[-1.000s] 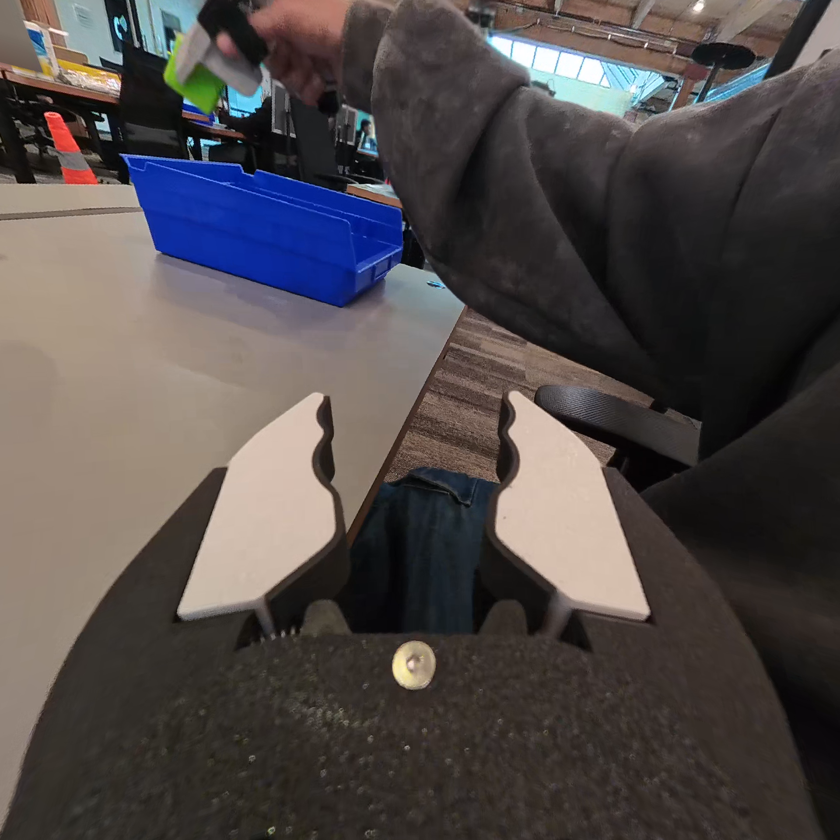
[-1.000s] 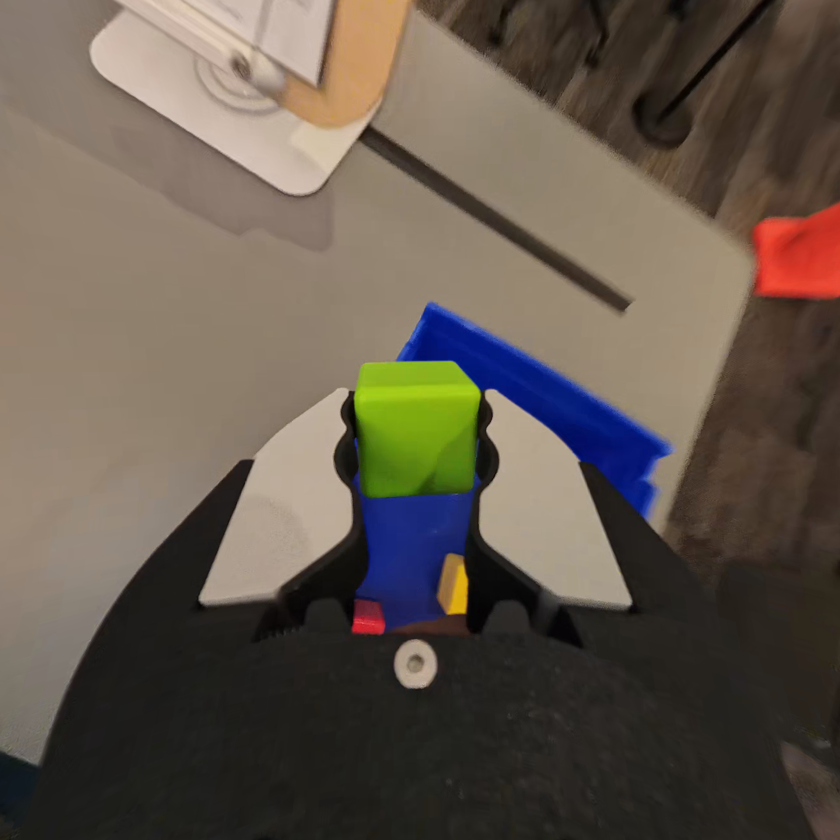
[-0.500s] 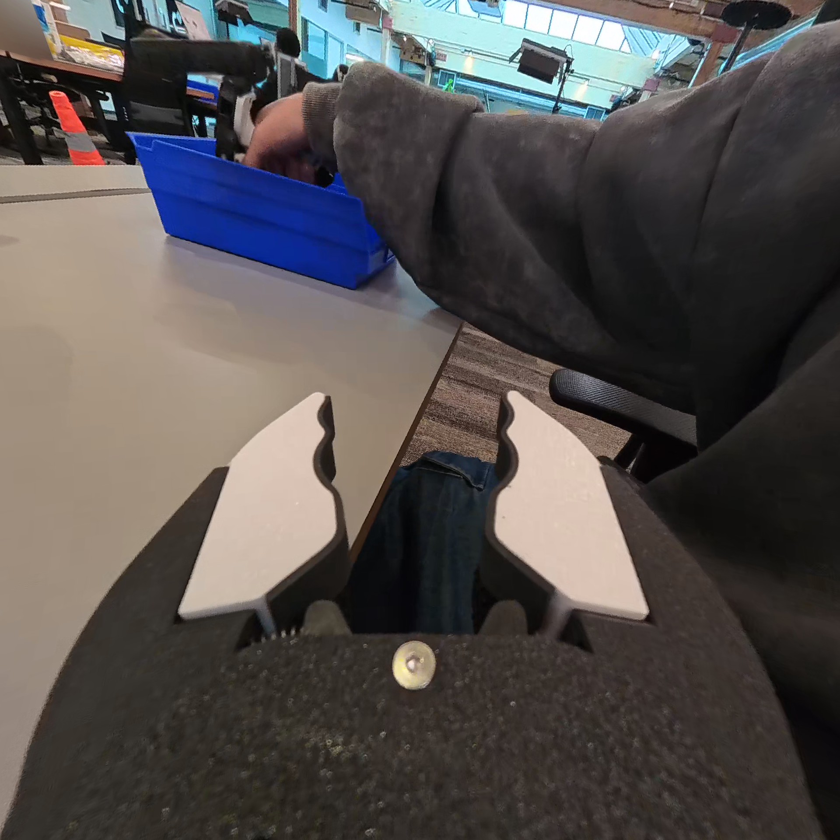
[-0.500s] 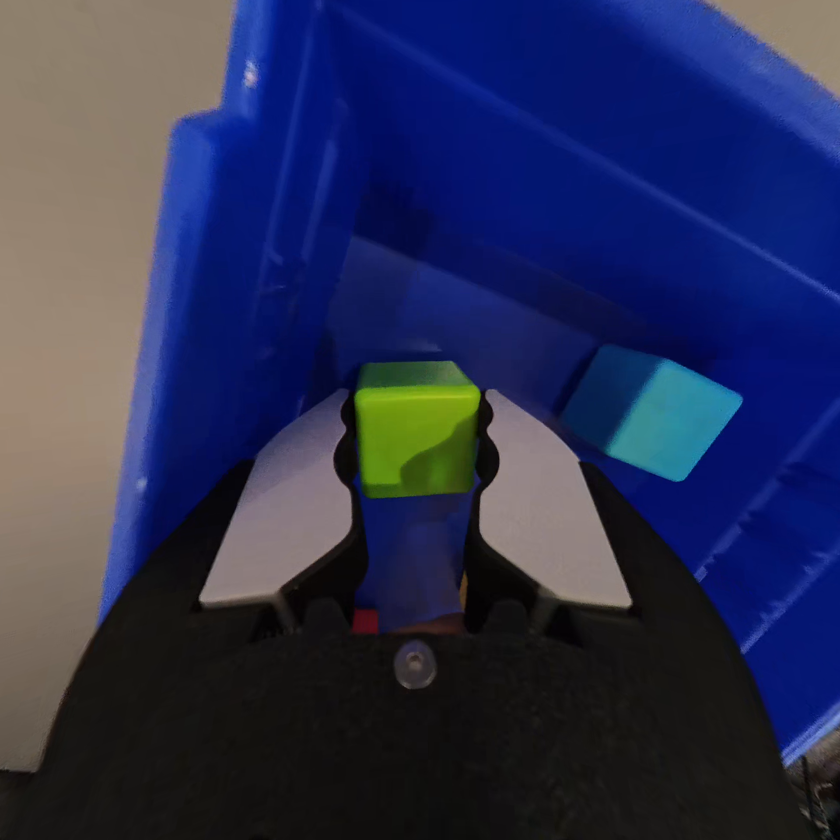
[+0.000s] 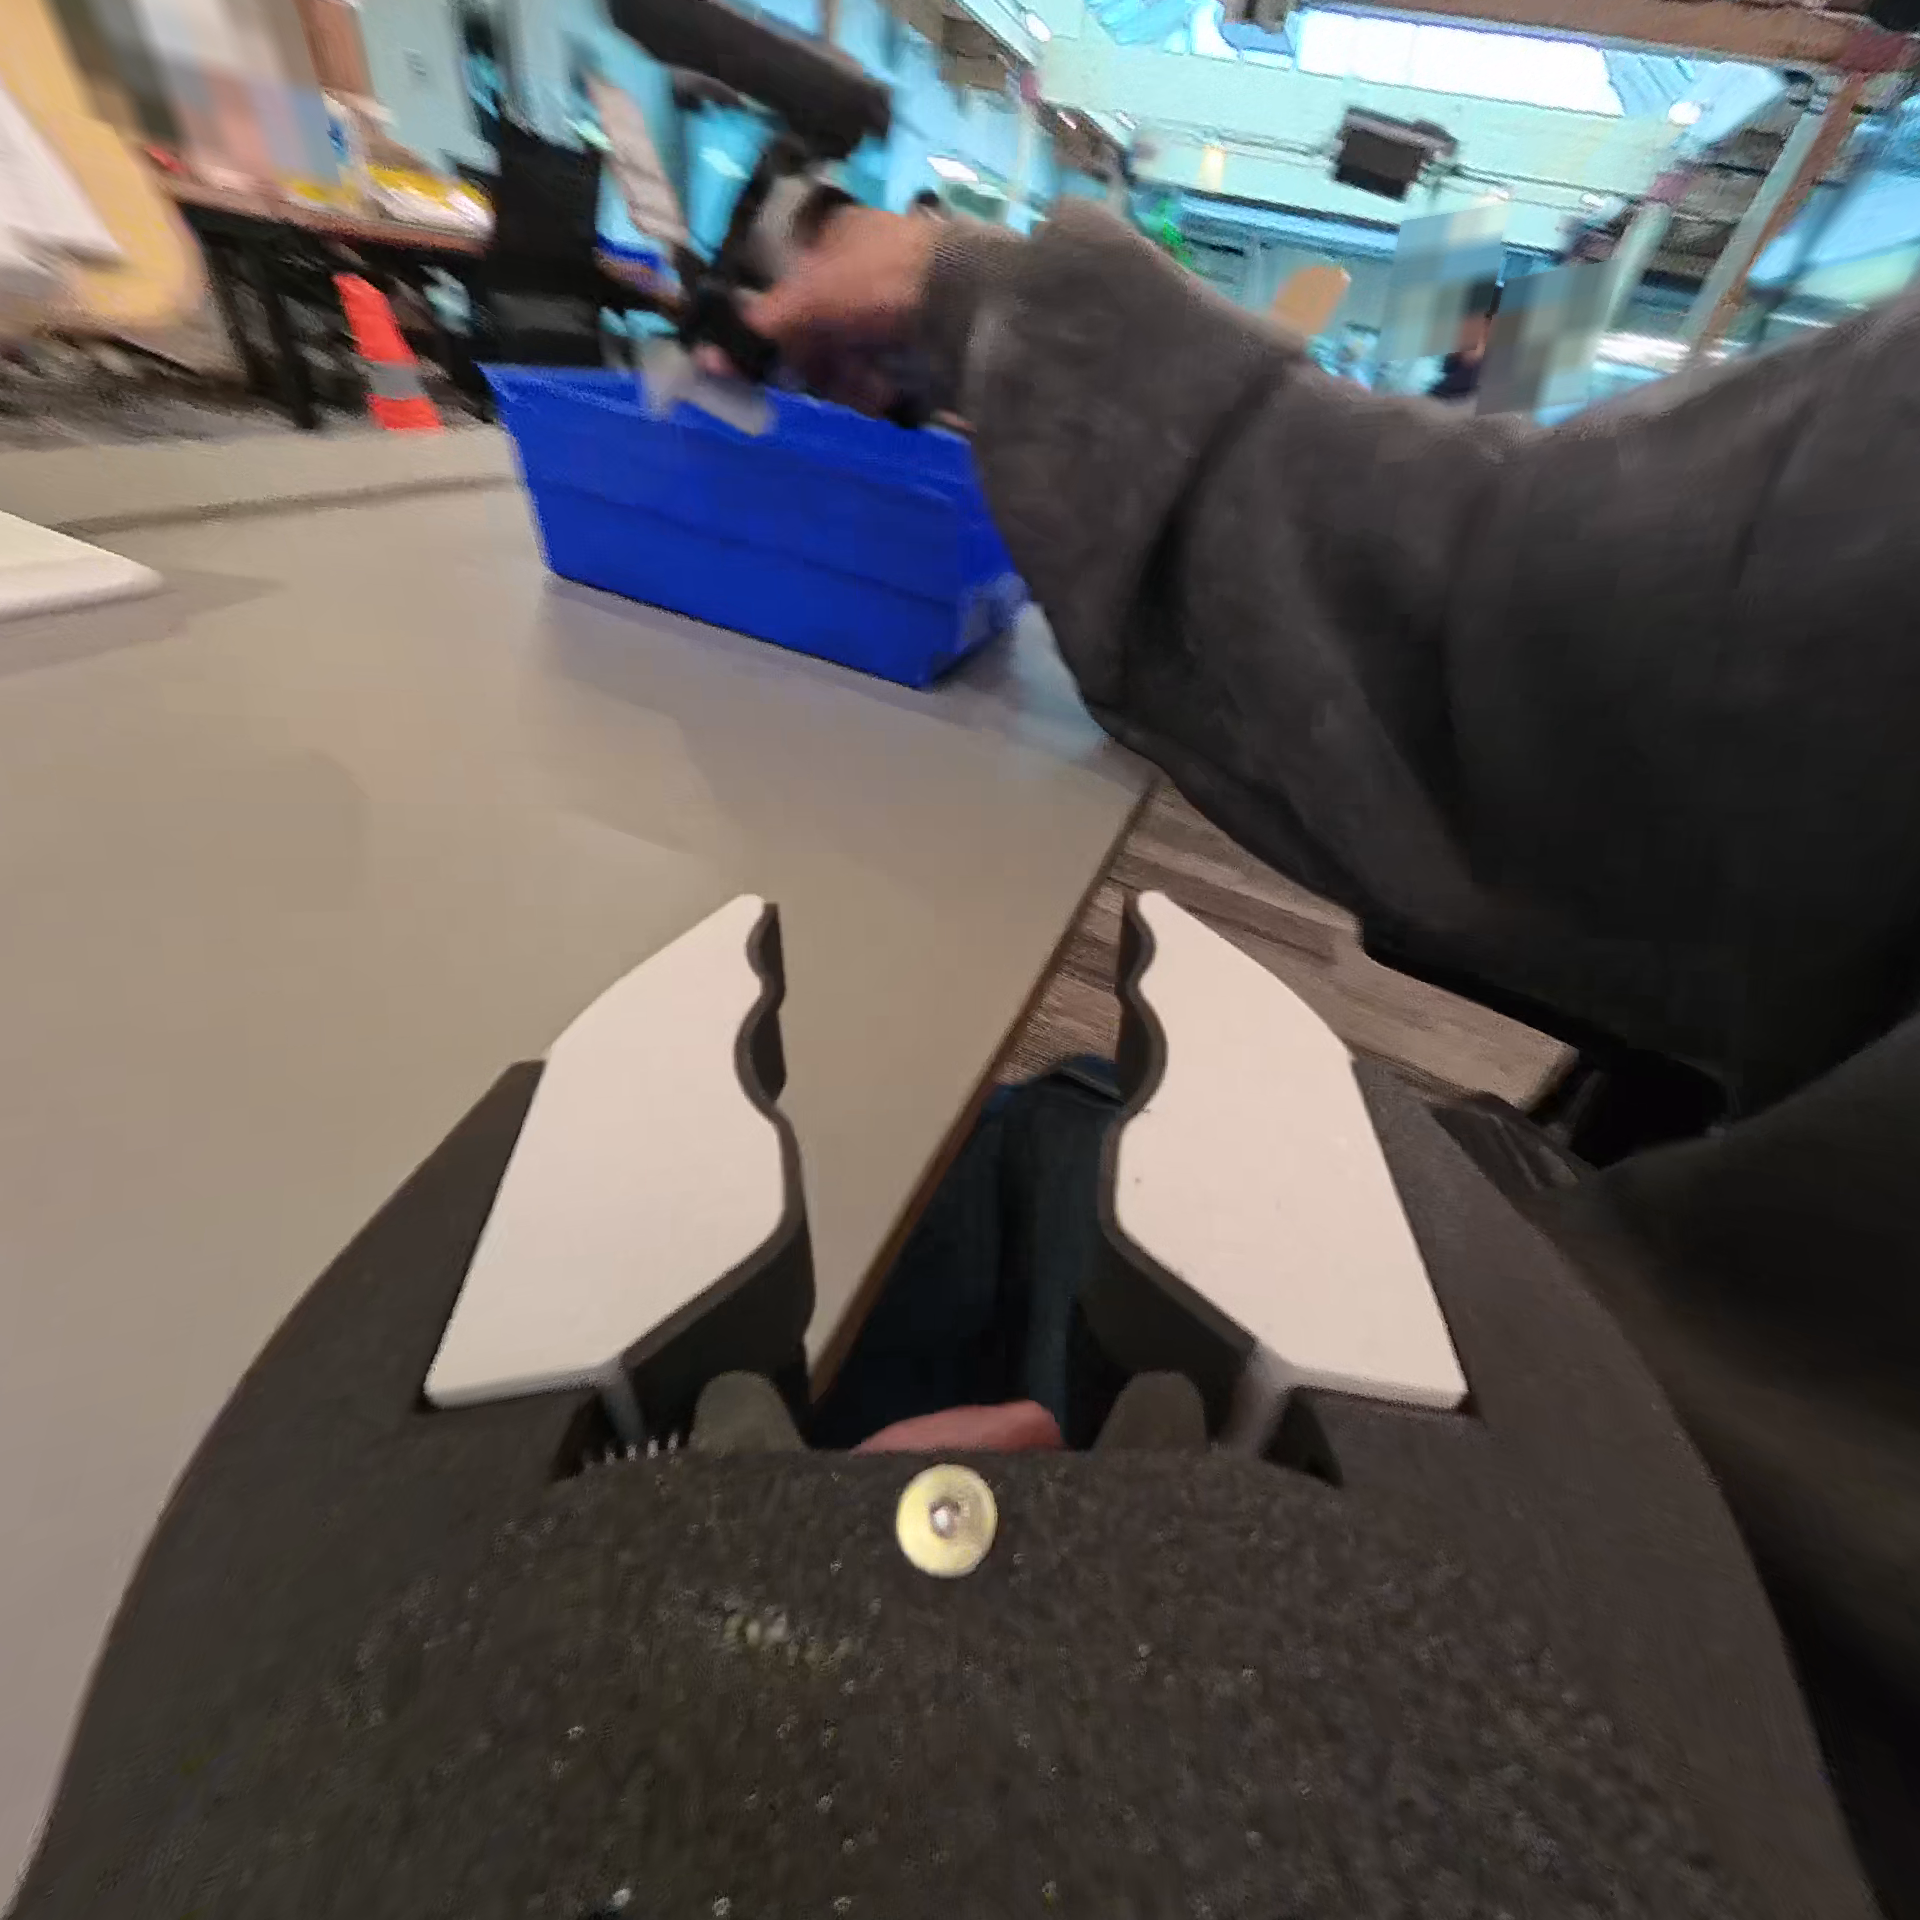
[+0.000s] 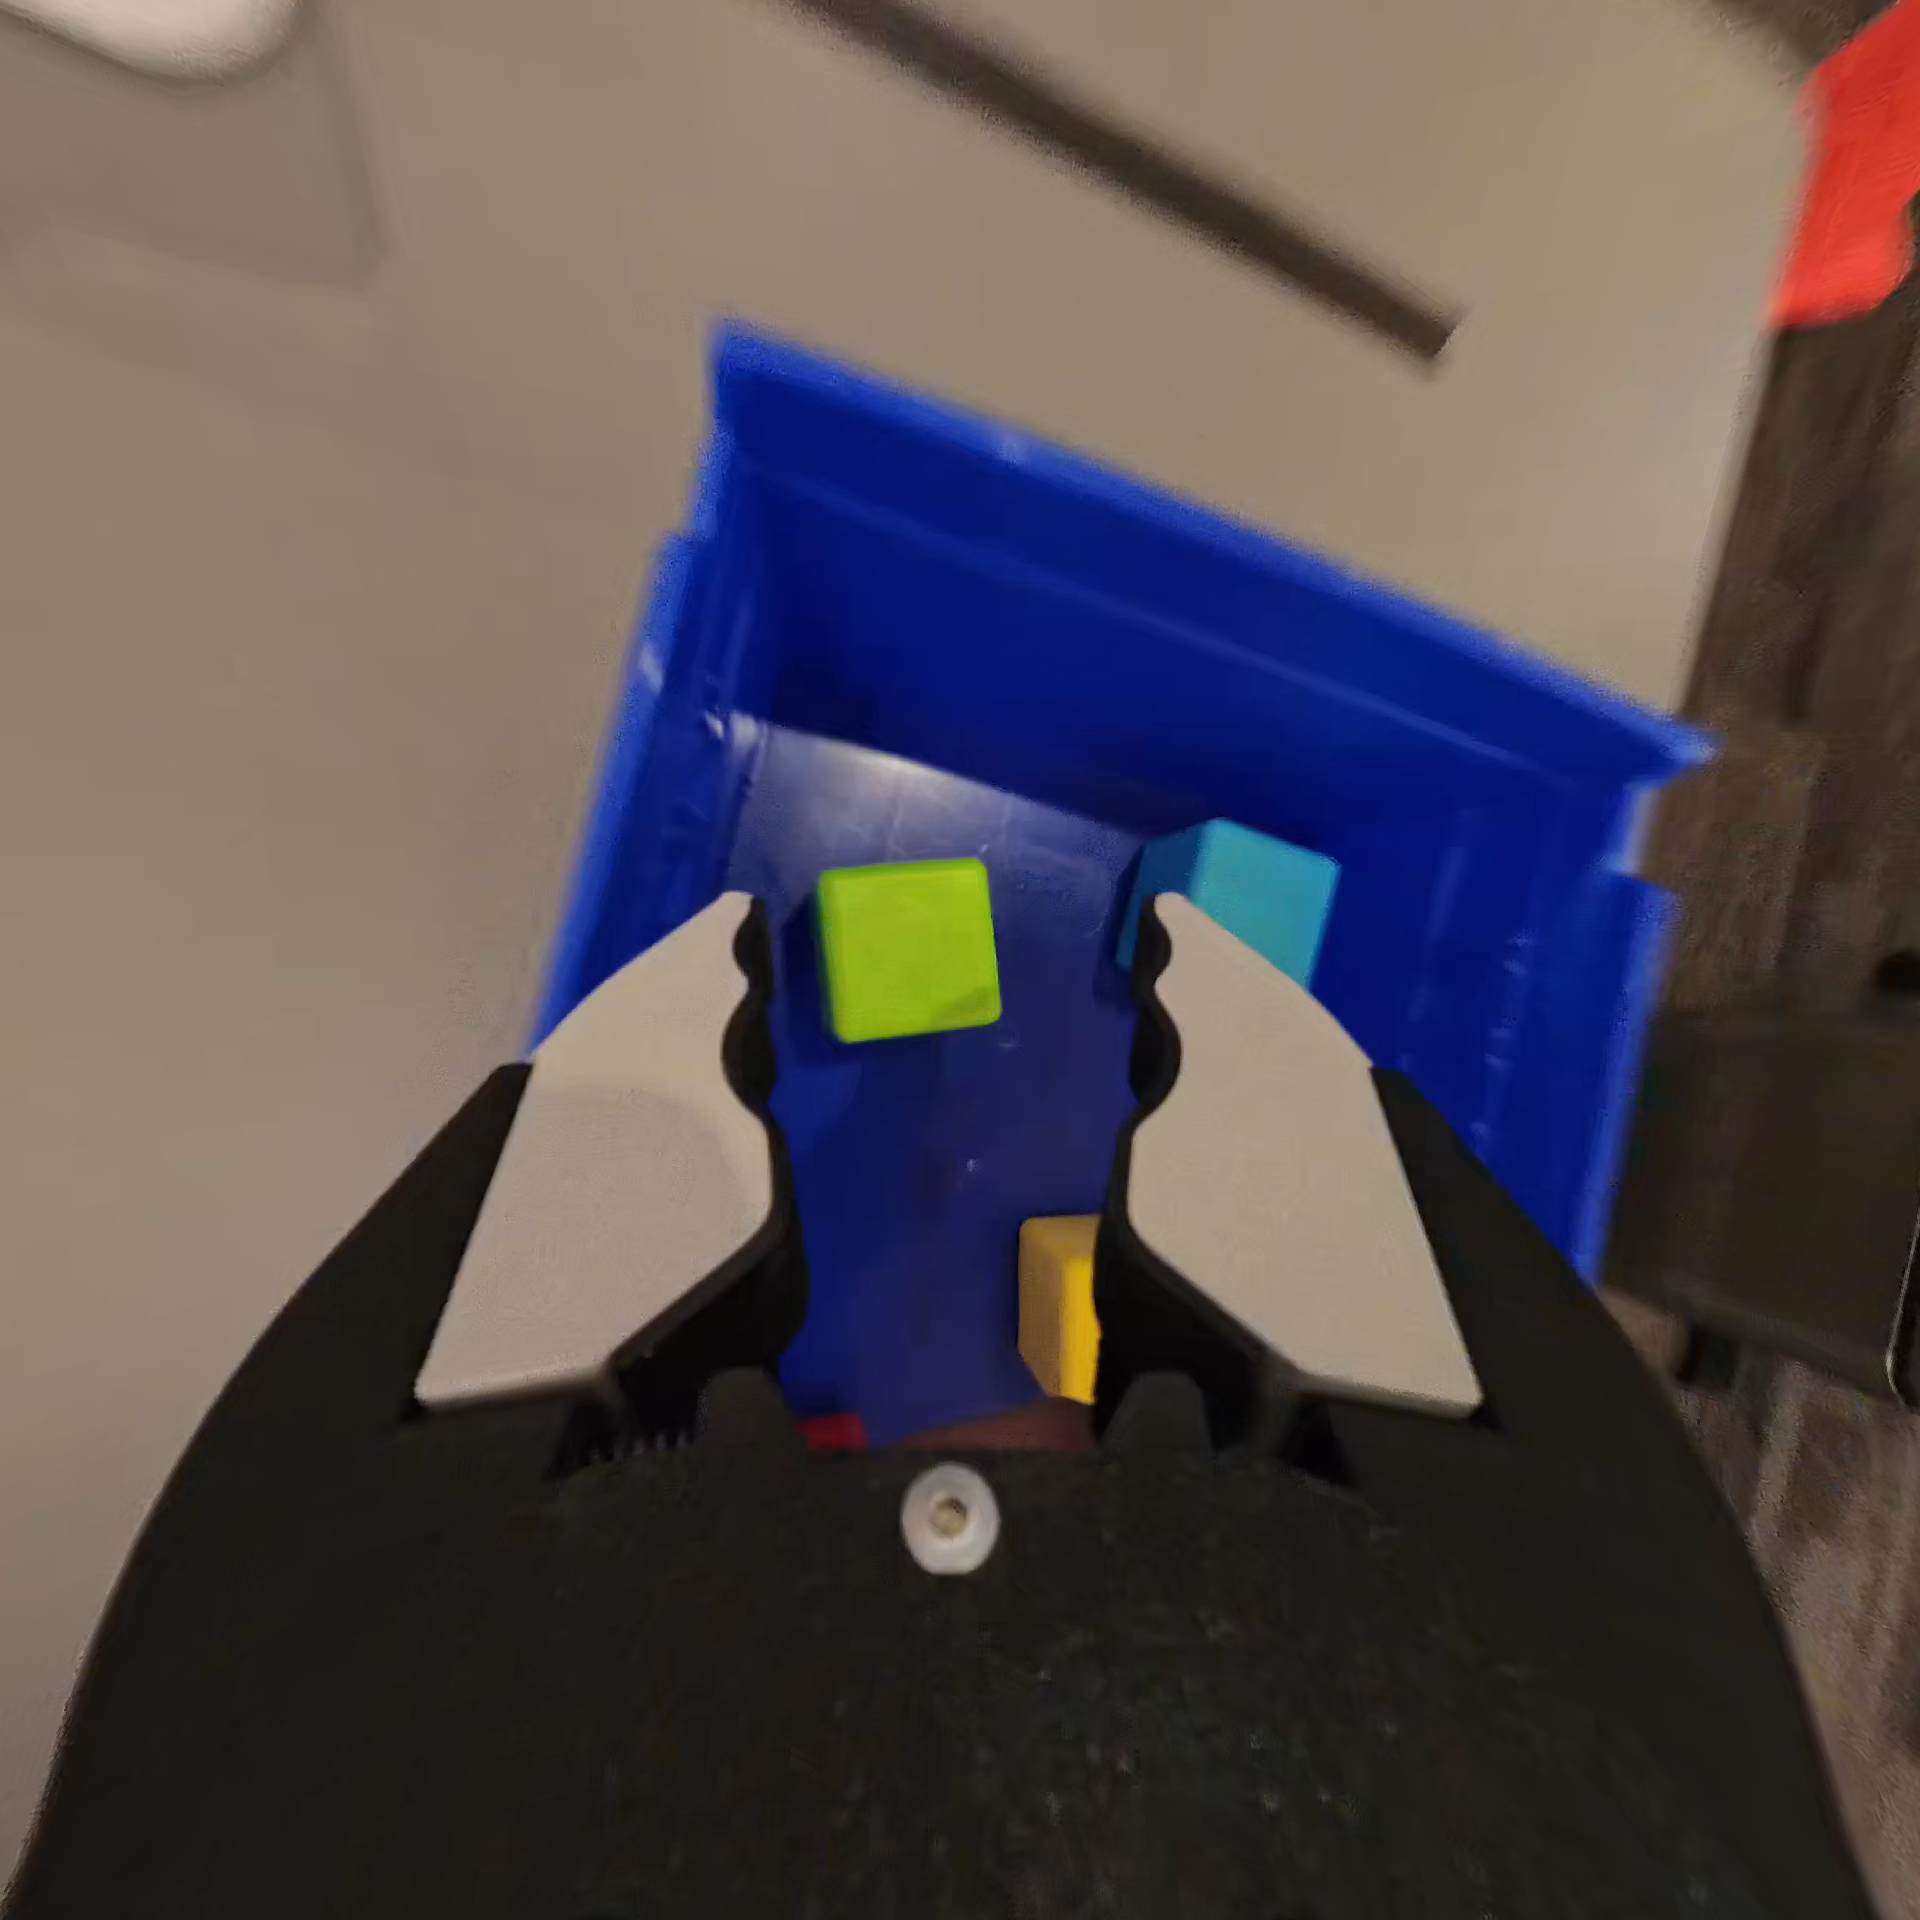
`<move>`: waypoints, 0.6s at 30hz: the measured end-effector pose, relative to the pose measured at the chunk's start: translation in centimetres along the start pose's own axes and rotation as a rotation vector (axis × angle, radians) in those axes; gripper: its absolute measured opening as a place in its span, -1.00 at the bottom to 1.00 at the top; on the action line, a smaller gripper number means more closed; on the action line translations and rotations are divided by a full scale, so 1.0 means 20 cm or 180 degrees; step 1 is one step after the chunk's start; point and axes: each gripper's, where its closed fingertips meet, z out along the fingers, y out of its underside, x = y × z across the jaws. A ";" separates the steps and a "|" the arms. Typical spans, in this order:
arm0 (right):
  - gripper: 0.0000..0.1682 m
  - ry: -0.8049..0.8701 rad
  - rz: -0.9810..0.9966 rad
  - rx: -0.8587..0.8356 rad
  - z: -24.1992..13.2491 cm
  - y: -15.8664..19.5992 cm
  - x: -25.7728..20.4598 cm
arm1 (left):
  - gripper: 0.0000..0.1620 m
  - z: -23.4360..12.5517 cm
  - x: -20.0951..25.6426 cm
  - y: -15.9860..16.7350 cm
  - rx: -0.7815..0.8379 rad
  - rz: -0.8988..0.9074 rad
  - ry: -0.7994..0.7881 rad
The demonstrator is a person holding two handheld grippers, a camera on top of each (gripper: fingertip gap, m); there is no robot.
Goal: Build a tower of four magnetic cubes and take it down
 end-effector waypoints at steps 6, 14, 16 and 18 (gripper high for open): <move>-0.23 -0.0362 -0.0055 0.1880 -0.72 0.12 -0.59 | -0.40 -0.19 -0.24 -0.13 0.0428 0.0233 -0.1030; -0.22 -0.1535 -0.0720 0.2240 -0.82 0.88 -1.69 | -0.08 -0.21 -0.36 -0.05 0.0291 -0.0147 -0.1180; -0.32 -0.0802 -0.1282 0.2618 -0.88 0.84 -1.67 | -0.05 -0.23 -0.37 -0.07 0.0356 0.0086 -0.1404; -0.45 -0.0575 -0.1455 0.2789 -0.86 0.85 -1.66 | -0.06 -0.25 -0.36 -0.13 0.0559 0.0318 -0.1582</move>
